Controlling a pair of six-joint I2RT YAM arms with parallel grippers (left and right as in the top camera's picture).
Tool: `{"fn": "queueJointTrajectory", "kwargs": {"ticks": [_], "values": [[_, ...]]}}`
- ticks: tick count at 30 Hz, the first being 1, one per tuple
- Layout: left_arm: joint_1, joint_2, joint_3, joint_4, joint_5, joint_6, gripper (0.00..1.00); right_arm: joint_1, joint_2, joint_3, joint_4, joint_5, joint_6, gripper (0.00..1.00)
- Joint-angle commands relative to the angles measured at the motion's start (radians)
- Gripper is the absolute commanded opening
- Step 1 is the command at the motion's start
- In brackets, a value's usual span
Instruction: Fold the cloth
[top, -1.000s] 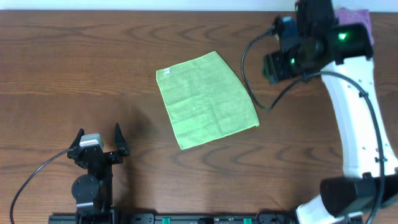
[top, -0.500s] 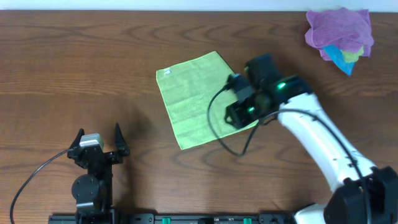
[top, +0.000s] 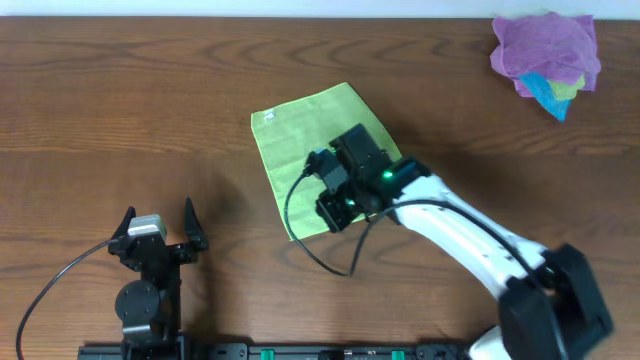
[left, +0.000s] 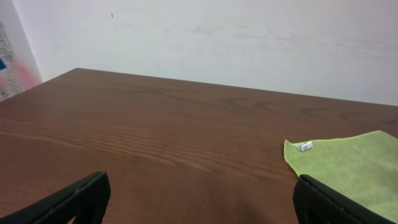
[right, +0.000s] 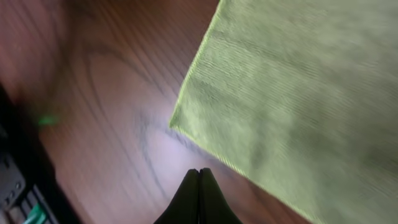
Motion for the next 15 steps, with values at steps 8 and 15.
{"fn": "queueJointTrajectory", "kwargs": {"ticks": [8, 15], "values": [[-0.003, -0.006, -0.013, -0.055, -0.022, 0.015, 0.95, 0.041, 0.129, -0.006, 0.066, -0.077, 0.061, 0.01], [-0.003, -0.006, -0.013, -0.055, -0.022, 0.015, 0.96, 0.093, 0.154, -0.006, 0.1, -0.076, 0.072, 0.01]]}}
